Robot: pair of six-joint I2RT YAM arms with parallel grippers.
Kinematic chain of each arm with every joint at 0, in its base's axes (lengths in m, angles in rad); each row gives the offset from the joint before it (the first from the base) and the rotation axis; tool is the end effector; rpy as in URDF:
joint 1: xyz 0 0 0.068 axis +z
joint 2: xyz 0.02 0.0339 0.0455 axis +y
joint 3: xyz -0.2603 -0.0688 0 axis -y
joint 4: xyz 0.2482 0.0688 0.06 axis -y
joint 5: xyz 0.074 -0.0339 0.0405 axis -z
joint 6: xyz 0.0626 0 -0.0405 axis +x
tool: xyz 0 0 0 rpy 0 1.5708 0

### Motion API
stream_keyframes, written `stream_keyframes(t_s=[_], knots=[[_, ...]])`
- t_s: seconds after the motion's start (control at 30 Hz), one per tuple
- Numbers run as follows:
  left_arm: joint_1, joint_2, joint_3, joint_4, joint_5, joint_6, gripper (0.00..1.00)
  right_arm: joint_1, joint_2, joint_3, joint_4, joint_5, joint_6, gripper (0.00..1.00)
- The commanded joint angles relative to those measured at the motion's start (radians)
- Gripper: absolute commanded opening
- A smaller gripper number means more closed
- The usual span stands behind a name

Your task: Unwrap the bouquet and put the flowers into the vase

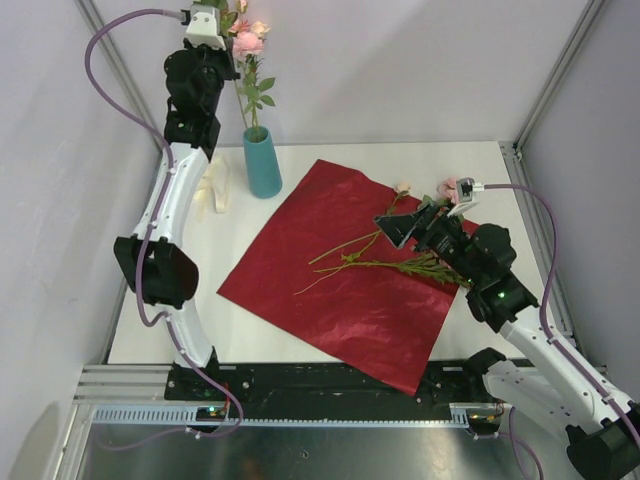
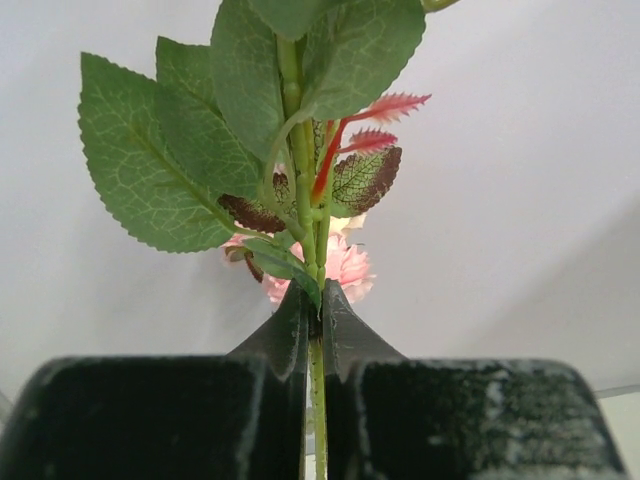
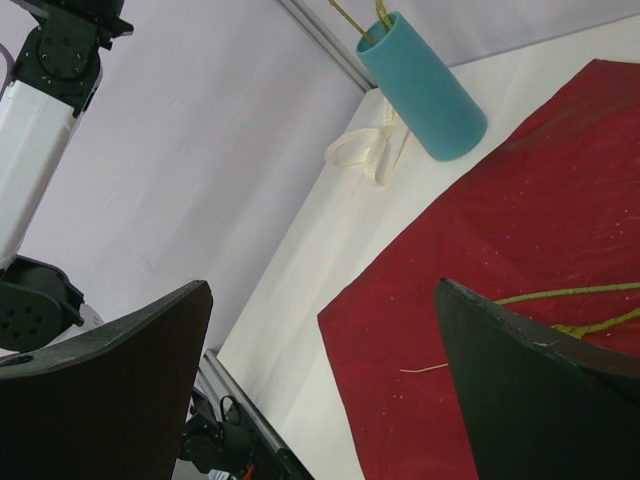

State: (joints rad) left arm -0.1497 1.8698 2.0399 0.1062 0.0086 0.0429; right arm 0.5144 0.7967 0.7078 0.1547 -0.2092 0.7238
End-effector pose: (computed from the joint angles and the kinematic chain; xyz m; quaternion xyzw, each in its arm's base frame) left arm 0.4573 -0.0695 0.5007 0.0614 0.5999 -0.0452 0.7965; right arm 0.1899 0.1223 0.3462 -0.0048 0.6840 0.4794 0.5498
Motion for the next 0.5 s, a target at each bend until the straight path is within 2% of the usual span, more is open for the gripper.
stream_keyframes(t_s=[0.0, 0.17, 0.3, 0.47], knots=[[0.002, 0.01, -0.013, 0.124, 0.077, -0.03, 0.0, -0.019, 0.003, 0.003, 0.042, -0.025, -0.022, 0.99], [0.002, 0.041, -0.057, 0.138, 0.099, -0.035, 0.0, -0.023, 0.003, 0.0, 0.036, -0.026, -0.018, 0.99], [0.002, 0.052, -0.114, 0.139, 0.075, -0.087, 0.13, -0.031, 0.005, 0.0, 0.025, -0.016, 0.008, 0.99], [0.002, 0.04, -0.217, 0.142, 0.069, -0.117, 0.21, -0.046, 0.002, -0.001, -0.014, 0.011, 0.049, 0.99]])
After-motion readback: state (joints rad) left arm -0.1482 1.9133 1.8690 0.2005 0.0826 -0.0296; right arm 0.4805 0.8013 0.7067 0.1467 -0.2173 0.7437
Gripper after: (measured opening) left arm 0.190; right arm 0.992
